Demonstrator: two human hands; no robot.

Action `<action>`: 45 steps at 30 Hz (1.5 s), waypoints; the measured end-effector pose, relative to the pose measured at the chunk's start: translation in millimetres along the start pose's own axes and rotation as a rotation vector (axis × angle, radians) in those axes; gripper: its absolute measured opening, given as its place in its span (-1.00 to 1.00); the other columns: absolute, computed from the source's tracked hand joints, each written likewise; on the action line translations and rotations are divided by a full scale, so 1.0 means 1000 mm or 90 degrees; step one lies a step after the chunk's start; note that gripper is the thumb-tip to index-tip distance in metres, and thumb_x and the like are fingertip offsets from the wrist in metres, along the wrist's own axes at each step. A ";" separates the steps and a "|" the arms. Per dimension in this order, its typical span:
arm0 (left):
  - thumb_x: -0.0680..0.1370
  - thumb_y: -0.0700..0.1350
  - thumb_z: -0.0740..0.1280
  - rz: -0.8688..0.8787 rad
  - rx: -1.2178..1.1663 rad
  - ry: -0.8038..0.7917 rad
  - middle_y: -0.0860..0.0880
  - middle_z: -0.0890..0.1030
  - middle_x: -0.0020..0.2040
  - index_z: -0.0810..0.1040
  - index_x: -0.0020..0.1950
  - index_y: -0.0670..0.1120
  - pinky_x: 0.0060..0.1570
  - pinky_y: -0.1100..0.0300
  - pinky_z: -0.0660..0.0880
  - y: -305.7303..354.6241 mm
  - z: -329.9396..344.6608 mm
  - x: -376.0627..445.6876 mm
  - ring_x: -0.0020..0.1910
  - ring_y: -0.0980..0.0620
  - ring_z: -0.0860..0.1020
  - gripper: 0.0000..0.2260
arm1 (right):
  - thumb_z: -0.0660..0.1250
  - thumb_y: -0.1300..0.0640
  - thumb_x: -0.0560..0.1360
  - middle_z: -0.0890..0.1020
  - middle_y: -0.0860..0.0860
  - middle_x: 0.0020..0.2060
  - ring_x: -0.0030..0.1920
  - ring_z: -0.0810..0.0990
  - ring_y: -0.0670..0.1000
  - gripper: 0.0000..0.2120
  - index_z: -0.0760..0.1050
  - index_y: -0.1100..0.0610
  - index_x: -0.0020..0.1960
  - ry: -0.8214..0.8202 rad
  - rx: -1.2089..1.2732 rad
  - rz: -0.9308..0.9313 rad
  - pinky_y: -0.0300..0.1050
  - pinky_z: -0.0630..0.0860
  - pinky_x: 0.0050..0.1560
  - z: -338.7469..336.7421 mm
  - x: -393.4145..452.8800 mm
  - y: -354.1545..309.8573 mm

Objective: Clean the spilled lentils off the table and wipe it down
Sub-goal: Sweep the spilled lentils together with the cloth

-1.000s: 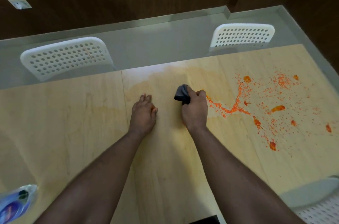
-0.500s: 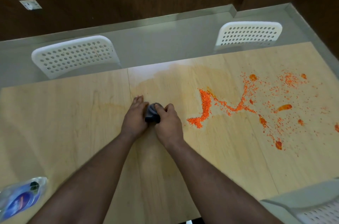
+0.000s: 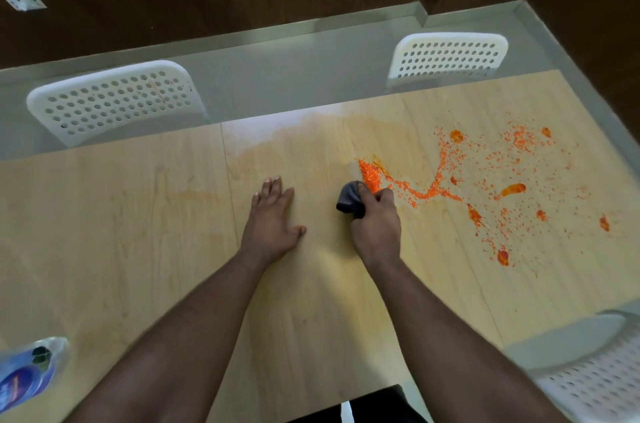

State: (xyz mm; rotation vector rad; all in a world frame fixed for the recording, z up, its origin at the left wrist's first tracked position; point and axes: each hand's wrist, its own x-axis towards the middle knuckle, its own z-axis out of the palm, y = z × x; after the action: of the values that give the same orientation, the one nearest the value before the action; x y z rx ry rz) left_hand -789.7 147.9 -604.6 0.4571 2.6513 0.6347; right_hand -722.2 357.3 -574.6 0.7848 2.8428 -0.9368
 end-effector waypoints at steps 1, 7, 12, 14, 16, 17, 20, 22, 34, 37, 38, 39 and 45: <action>0.58 0.10 0.46 0.002 -0.011 0.000 -0.07 -0.08 0.73 0.12 0.71 -0.04 0.67 -0.01 -0.14 0.003 0.000 -0.001 0.71 -0.05 -0.17 -0.18 | 0.28 0.30 0.53 0.32 -0.04 0.14 0.07 0.47 0.10 -0.34 0.36 -0.06 0.60 0.003 -0.003 -0.014 -0.04 0.52 0.10 -0.003 -0.003 0.000; 0.59 0.01 0.44 0.016 -0.037 0.004 -0.05 -0.06 0.74 0.12 0.72 -0.05 0.68 -0.04 -0.05 0.011 0.007 -0.004 0.70 -0.01 -0.16 -0.22 | 0.34 0.24 0.52 0.32 -0.05 0.11 0.06 0.44 0.04 -0.35 0.37 -0.09 0.57 -0.118 -0.064 -0.178 -0.12 0.45 -0.02 0.004 -0.054 -0.007; 0.62 0.14 0.40 -0.001 -0.014 0.007 -0.04 -0.05 0.74 0.12 0.72 -0.04 0.68 -0.01 -0.05 0.025 0.011 0.002 0.71 -0.02 -0.13 -0.22 | 0.35 0.21 0.53 0.36 0.00 0.18 0.18 0.44 0.07 -0.36 0.38 -0.07 0.58 -0.138 -0.101 -0.160 -0.02 0.54 0.10 -0.008 -0.056 0.023; 0.62 0.15 0.40 0.000 -0.005 0.006 -0.05 -0.05 0.74 0.12 0.72 -0.04 0.67 -0.01 -0.05 0.031 0.014 0.003 0.71 -0.04 -0.12 -0.23 | 0.37 0.25 0.48 0.37 0.01 0.18 0.17 0.46 0.09 -0.33 0.41 -0.08 0.56 -0.111 -0.100 -0.109 -0.04 0.52 0.07 -0.021 -0.045 0.040; 0.62 0.13 0.41 0.005 -0.001 0.005 -0.06 -0.05 0.74 0.12 0.72 -0.05 0.67 0.01 -0.07 0.039 0.017 0.005 0.71 -0.05 -0.12 -0.23 | 0.38 0.28 0.44 0.38 0.02 0.17 0.16 0.47 0.13 -0.30 0.44 -0.07 0.55 -0.080 -0.110 -0.073 -0.03 0.51 0.03 -0.035 -0.029 0.058; 0.62 0.12 0.41 0.011 -0.001 0.004 -0.06 -0.05 0.74 0.12 0.72 -0.05 0.66 0.02 -0.08 0.042 0.019 0.007 0.71 -0.05 -0.12 -0.23 | 0.37 0.29 0.43 0.38 0.02 0.16 0.15 0.48 0.14 -0.29 0.45 -0.06 0.54 -0.063 -0.110 -0.061 -0.04 0.51 0.00 -0.042 -0.020 0.067; 0.61 0.08 0.43 0.029 0.001 0.004 -0.08 -0.04 0.73 0.15 0.71 -0.07 0.66 0.02 -0.09 0.050 0.025 0.010 0.71 -0.07 -0.12 -0.24 | 0.33 0.32 0.47 0.37 0.01 0.16 0.15 0.48 0.15 -0.31 0.42 -0.08 0.56 -0.036 -0.116 -0.020 -0.05 0.50 0.00 -0.057 0.005 0.083; 0.60 0.06 0.44 0.034 -0.002 0.005 -0.09 -0.02 0.73 0.16 0.71 -0.08 0.68 -0.02 -0.08 0.056 0.027 0.013 0.71 -0.08 -0.10 -0.24 | 0.30 0.34 0.50 0.36 0.00 0.19 0.15 0.48 0.15 -0.32 0.40 -0.08 0.56 -0.016 -0.102 0.003 -0.06 0.49 -0.02 -0.063 0.012 0.089; 0.54 0.00 0.48 0.015 -0.030 -0.006 -0.05 0.01 0.73 0.07 0.73 -0.09 0.67 0.02 -0.03 0.076 0.021 0.038 0.71 0.00 -0.10 -0.13 | 0.38 0.06 0.55 0.41 0.06 0.20 0.23 0.43 0.12 -0.49 0.47 -0.04 0.50 -0.147 -0.129 -0.277 0.06 0.57 0.01 -0.031 -0.001 0.040; 0.50 0.02 0.55 0.002 -0.020 -0.007 -0.04 0.02 0.73 0.06 0.73 -0.09 0.66 0.08 -0.06 0.077 0.021 0.043 0.71 0.00 -0.08 -0.06 | 0.36 0.10 0.56 0.40 0.05 0.19 0.21 0.41 0.11 -0.51 0.47 -0.06 0.49 -0.084 -0.111 -0.199 0.04 0.53 0.00 -0.033 0.022 0.042; 0.50 0.04 0.56 -0.002 -0.018 -0.008 -0.03 0.02 0.73 0.06 0.73 -0.09 0.65 0.10 -0.07 0.078 0.020 0.044 0.71 0.00 -0.07 -0.04 | 0.35 0.12 0.57 0.40 0.04 0.18 0.19 0.41 0.11 -0.51 0.47 -0.07 0.49 -0.062 -0.101 -0.165 0.04 0.51 0.01 -0.036 0.029 0.045; 0.49 0.04 0.57 -0.003 -0.019 -0.008 -0.03 0.03 0.73 0.06 0.73 -0.09 0.65 0.11 -0.08 0.079 0.020 0.045 0.71 0.00 -0.07 -0.03 | 0.35 0.15 0.58 0.40 0.03 0.16 0.17 0.43 0.11 -0.52 0.47 -0.07 0.49 -0.041 -0.093 -0.132 0.03 0.51 0.02 -0.040 0.036 0.049; 0.47 0.04 0.59 0.008 -0.031 -0.012 -0.04 0.04 0.73 0.05 0.73 -0.08 0.62 0.16 -0.13 0.085 0.015 0.053 0.70 0.01 -0.06 0.00 | 0.29 0.23 0.57 0.39 0.03 0.22 0.18 0.48 0.15 -0.43 0.41 -0.05 0.55 0.044 -0.030 0.038 0.06 0.57 0.11 -0.058 0.056 0.078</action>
State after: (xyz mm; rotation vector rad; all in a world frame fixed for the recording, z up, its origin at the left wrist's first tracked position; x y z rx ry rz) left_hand -811.0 245.4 -590.5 0.4644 2.6113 0.6943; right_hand -727.4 469.0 -580.7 0.9087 2.8695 -0.8489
